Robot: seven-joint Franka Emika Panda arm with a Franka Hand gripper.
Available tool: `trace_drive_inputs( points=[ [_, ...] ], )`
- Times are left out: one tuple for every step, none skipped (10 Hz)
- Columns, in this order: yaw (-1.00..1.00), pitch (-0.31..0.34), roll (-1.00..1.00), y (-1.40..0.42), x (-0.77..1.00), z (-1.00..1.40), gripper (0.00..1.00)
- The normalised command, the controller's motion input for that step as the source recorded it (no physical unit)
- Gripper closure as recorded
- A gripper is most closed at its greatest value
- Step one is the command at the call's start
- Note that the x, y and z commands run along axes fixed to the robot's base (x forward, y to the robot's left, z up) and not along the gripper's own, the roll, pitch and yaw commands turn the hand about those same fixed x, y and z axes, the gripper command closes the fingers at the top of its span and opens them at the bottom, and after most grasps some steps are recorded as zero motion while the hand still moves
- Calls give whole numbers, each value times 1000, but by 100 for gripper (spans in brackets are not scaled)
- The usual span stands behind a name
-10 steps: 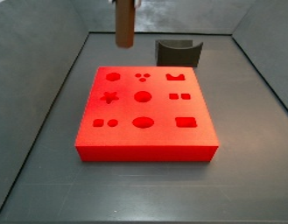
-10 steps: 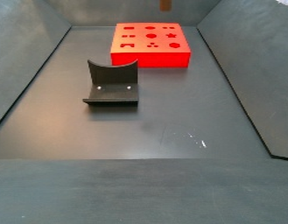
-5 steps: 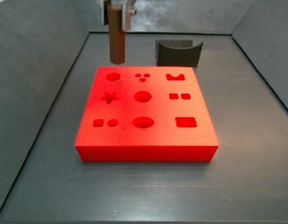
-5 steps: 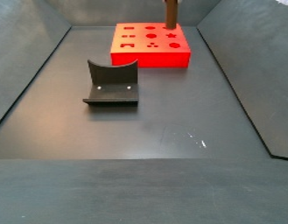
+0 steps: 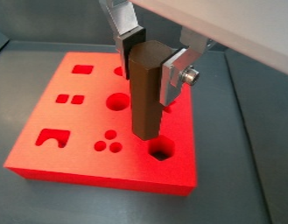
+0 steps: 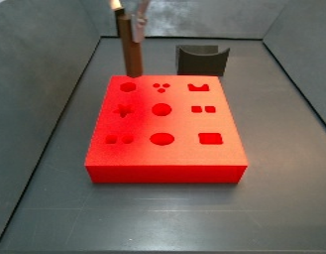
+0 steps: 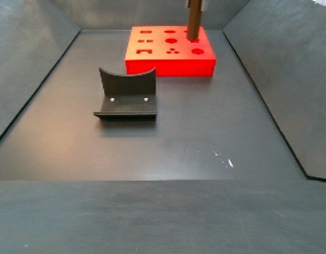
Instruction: Insert the hexagon object.
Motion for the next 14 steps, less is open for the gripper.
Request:
trace_drive_inputs(
  points=[
    [-29, -387, -231, 120, -557, -126, 100],
    [-17, -313, -136, 37, -354, -54, 100],
    [0, -200, -104, 63, 0, -80, 100],
    [-26, -6, 0, 0, 446, -66, 100],
    [-114, 99, 99, 0, 726, -80, 100],
    [-80, 119, 97, 14, 540, -157, 100],
    [-46, 94, 51, 74, 46, -246, 100],
    [-129, 91, 64, 109, -320, -389, 100],
    [-103, 91, 30, 0, -243, -411, 100],
    [0, 156, 139, -43, 0, -386, 100],
    [17, 189, 187, -177, 66, -246, 100],
    [51, 296, 217, -143, 460, -129, 100],
    [43, 287, 179, 0, 463, -191, 100],
    [23, 269, 189, 0, 277, -271, 100]
  ],
)
